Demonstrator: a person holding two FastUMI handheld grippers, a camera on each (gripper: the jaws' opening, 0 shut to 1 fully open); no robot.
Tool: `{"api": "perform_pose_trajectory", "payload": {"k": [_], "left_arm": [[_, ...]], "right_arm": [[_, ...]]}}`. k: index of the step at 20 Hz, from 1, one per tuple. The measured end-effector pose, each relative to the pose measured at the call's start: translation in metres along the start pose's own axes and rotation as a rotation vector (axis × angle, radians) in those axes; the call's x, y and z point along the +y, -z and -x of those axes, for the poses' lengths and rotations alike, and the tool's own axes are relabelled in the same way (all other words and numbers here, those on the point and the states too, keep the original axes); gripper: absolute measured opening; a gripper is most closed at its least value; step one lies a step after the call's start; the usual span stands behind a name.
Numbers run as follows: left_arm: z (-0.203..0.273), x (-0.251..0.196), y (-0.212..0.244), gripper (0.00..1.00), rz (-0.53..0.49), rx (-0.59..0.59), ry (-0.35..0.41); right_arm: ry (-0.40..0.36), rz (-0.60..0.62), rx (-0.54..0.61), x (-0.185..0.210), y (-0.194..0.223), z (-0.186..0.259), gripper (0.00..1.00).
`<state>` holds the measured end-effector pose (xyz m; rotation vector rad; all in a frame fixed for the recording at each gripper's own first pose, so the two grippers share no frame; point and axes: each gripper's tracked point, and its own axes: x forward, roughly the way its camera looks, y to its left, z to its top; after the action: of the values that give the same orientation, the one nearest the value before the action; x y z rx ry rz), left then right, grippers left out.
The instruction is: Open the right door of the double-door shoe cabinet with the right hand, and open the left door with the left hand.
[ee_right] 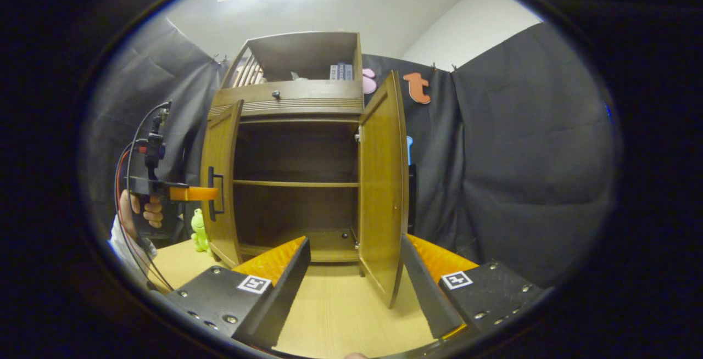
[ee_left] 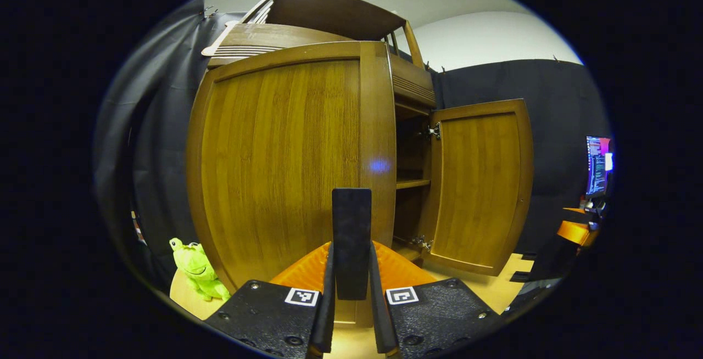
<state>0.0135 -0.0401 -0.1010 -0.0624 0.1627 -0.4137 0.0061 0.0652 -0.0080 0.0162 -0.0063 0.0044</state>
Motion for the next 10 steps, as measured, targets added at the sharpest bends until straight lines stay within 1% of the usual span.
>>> {"api": "perform_pose_trajectory", "payload": {"k": [2,6,10], "left_arm": [[0.007,0.000,0.000,0.31,-0.003,0.003,-0.001],[0.024,0.004,0.000,0.31,-0.023,0.000,-0.013],[0.036,0.008,-0.001,0.31,-0.022,-0.004,-0.018]], "right_arm": [[-0.015,0.008,0.002,0.004,0.002,-0.004,0.97],[-0.014,0.012,0.013,0.002,0.008,-0.005,0.97],[-0.046,-0.059,0.004,0.004,0.007,-0.009,0.97]]}}
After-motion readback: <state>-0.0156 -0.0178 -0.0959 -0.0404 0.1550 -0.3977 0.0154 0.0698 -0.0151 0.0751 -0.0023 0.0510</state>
